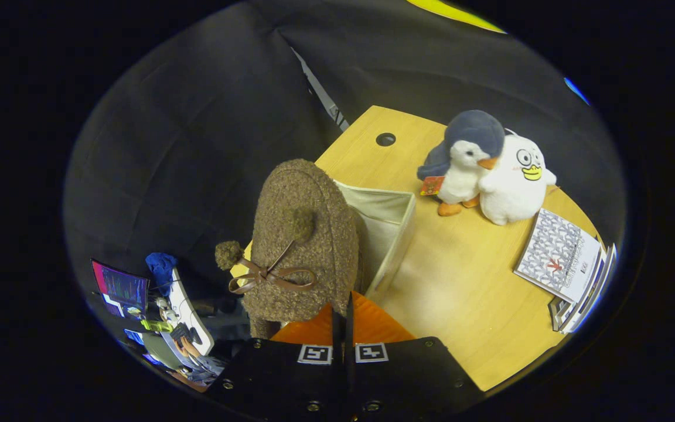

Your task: Open the storage box then place both shoes into the box .Put the left shoe in first, then the right shoe, with the right side of both shoes facing outward in a uniform manner.

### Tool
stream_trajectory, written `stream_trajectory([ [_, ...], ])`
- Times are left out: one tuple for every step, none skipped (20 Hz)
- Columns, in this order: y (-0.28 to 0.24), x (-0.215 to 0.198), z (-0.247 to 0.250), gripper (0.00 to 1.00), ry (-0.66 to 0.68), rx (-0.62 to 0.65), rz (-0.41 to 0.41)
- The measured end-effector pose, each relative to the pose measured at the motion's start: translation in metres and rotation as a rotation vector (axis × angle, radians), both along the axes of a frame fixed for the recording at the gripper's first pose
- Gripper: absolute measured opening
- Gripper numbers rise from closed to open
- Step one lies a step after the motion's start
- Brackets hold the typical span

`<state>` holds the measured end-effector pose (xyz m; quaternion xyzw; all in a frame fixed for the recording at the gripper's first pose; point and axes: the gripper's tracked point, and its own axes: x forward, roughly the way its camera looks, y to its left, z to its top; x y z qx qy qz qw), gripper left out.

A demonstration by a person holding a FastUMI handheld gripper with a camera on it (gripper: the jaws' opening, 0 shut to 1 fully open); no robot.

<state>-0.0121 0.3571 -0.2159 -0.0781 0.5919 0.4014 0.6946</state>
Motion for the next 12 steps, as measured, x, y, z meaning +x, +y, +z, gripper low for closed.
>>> stream_trajectory([
  [0.006,0.002,-0.004,0.01,-0.001,-0.009,0.007],
  [0.012,0.004,-0.008,0.0,-0.003,-0.017,0.017],
  [0.018,0.005,-0.011,0.0,-0.002,-0.023,0.023],
  [0.023,0.004,-0.016,0.01,0.0,-0.03,0.029],
  [0.027,0.006,-0.02,0.01,0.003,-0.038,0.03],
  [0.03,0.007,-0.026,0.0,0.002,-0.049,0.031],
  [0.034,0.008,-0.037,0.01,0.0,-0.058,0.029],
  [0.039,0.008,-0.046,0.01,0.001,-0.075,0.027],
  [0.041,0.007,-0.054,0.01,0.004,-0.095,0.031],
  [0.044,0.005,-0.056,0.01,0.009,-0.107,0.036],
  [0.047,0.004,-0.062,0.01,0.017,-0.112,0.038],
  [0.05,0.003,-0.068,0.0,0.025,-0.119,0.041],
])
